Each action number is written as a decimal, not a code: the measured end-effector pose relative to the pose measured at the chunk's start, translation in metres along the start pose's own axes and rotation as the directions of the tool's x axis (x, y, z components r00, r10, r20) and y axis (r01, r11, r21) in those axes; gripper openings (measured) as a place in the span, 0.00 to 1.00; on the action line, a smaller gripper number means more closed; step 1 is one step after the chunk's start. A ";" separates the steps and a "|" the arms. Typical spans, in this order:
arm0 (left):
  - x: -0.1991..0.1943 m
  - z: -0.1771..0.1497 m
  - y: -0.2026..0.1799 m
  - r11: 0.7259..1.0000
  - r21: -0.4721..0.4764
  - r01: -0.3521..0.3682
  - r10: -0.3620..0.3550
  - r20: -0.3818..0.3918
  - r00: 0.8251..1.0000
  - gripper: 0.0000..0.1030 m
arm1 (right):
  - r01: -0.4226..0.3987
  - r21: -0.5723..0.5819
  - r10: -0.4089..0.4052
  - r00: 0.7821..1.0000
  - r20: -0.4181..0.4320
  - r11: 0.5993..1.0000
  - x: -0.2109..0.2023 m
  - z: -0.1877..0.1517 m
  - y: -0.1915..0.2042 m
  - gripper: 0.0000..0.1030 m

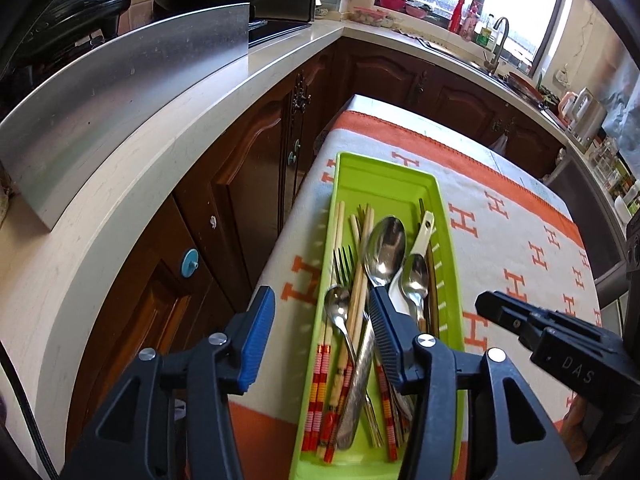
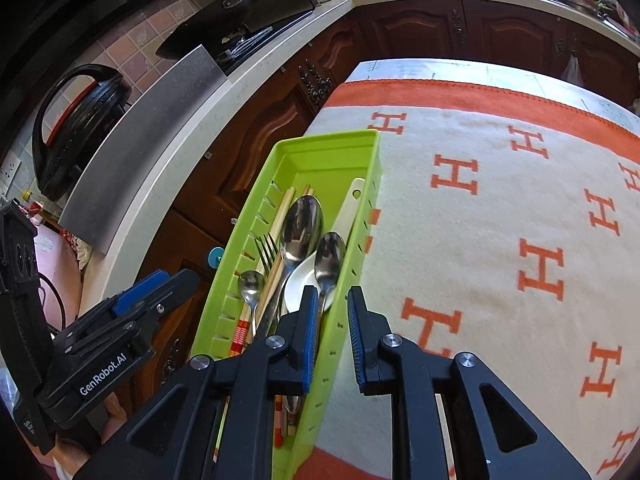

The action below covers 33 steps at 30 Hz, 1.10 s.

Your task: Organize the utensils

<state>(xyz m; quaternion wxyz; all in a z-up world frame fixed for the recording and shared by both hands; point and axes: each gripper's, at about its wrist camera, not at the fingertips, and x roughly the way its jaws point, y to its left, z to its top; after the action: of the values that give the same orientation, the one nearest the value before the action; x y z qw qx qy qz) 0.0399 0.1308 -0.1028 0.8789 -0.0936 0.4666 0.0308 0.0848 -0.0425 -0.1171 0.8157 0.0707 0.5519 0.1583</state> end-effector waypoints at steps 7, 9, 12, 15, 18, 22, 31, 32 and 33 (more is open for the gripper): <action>-0.018 -0.015 -0.022 0.999 0.040 0.006 -0.006 -0.001 1.000 0.60 | 0.000 0.016 0.000 0.999 0.035 1.000 -0.031 -0.014 -0.014 0.15; -0.024 -0.019 -0.030 0.998 0.058 0.009 -0.009 0.006 1.000 0.63 | 0.002 0.026 -0.003 0.999 0.044 1.000 -0.041 -0.019 -0.020 0.15; -0.033 -0.024 -0.047 0.996 0.086 0.010 -0.011 0.015 1.000 0.65 | 0.011 0.042 -0.013 0.998 0.054 0.999 -0.057 -0.027 -0.032 0.15; -0.043 -0.029 -0.062 0.995 0.102 0.013 -0.016 0.025 1.000 0.78 | 0.030 0.050 -0.033 0.997 0.070 0.998 -0.077 -0.036 -0.045 0.15; -0.053 -0.031 -0.077 0.992 0.122 0.017 -0.022 0.038 0.999 0.84 | 0.034 0.058 -0.038 0.995 0.087 0.998 -0.097 -0.044 -0.056 0.15; -0.064 -0.032 -0.099 0.988 0.153 0.030 -0.038 0.046 0.998 0.93 | 0.054 0.068 -0.062 0.990 0.126 0.996 -0.131 -0.055 -0.074 0.19; -0.078 -0.031 -0.154 0.978 0.196 0.068 -0.076 0.030 0.997 0.99 | 0.154 0.077 -0.168 0.962 0.217 0.985 -0.201 -0.081 -0.106 0.35; -0.079 -0.031 -0.160 0.978 0.196 0.076 -0.083 0.028 0.996 0.99 | 0.160 0.082 -0.175 0.959 0.223 0.984 -0.206 -0.083 -0.108 0.35; -0.081 -0.031 -0.167 0.976 0.199 0.084 -0.092 0.029 0.995 0.99 | 0.166 0.089 -0.182 0.955 0.233 0.982 -0.215 -0.086 -0.111 0.35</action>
<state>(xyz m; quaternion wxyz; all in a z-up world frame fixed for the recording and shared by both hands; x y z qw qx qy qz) -0.0073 -0.0360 -0.0304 0.8931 -0.0260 0.4460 -0.0528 -0.0478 -0.2245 0.0066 0.8844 0.0682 0.4582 0.0573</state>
